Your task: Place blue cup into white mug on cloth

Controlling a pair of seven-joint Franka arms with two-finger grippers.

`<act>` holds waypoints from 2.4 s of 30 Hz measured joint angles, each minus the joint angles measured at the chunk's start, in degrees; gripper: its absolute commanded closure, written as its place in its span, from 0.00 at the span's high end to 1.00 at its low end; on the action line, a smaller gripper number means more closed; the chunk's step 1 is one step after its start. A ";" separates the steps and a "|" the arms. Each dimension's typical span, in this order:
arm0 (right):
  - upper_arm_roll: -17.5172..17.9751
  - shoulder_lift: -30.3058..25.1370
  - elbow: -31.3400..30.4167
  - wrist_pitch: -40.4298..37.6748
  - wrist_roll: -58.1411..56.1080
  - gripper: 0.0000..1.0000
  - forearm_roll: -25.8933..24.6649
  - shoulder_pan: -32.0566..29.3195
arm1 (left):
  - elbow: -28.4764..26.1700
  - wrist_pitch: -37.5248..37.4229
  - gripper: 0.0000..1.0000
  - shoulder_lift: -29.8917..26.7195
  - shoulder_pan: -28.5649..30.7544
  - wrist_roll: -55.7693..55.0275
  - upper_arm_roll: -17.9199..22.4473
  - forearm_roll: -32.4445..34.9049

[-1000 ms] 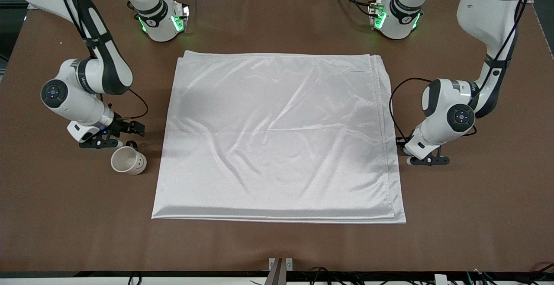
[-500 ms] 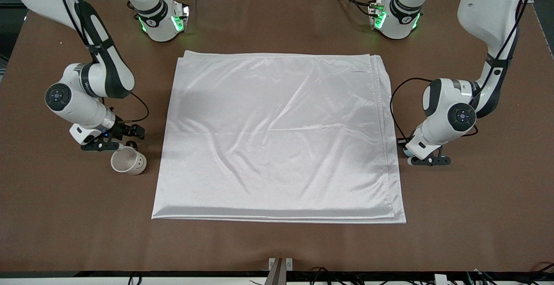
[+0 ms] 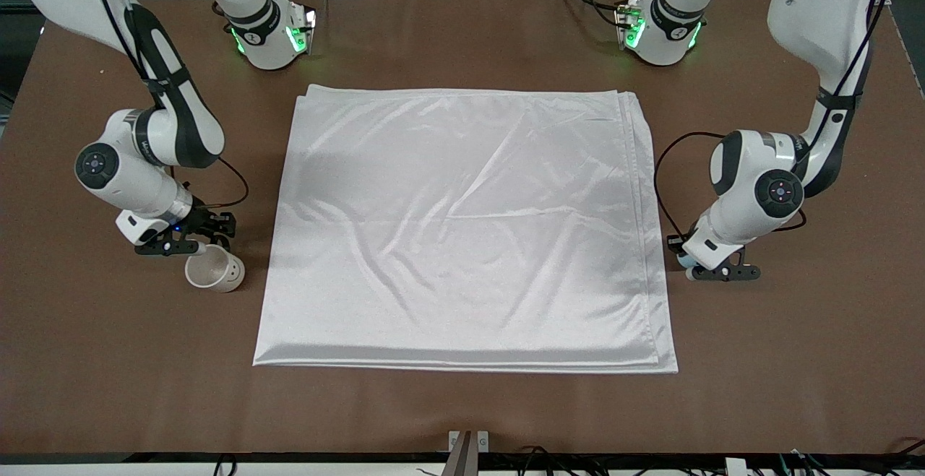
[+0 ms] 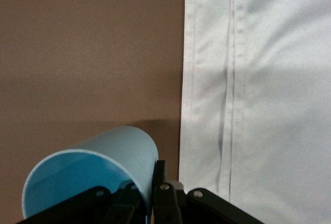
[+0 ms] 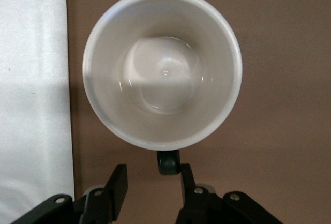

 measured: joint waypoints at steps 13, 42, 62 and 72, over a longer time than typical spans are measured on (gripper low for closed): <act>0.00 0.23 0.35 -0.03 -0.01 0.00 0.00 0.00 | 0.19 -0.75 0.00 -5.41 -0.02 0.00 -0.06 0.00; 1.06 -2.00 14.48 -19.92 0.87 0.00 0.03 2.36 | 0.66 -15.84 0.00 -19.78 0.01 0.00 -1.35 0.00; 2.90 -3.00 18.24 -17.53 15.85 0.00 3.61 19.77 | 0.69 -19.25 0.00 -22.01 -0.02 0.00 -2.27 0.00; 3.01 -0.22 21.05 -16.03 27.01 0.00 3.64 30.50 | 0.69 -19.29 0.00 -22.01 0.00 0.00 -2.27 0.00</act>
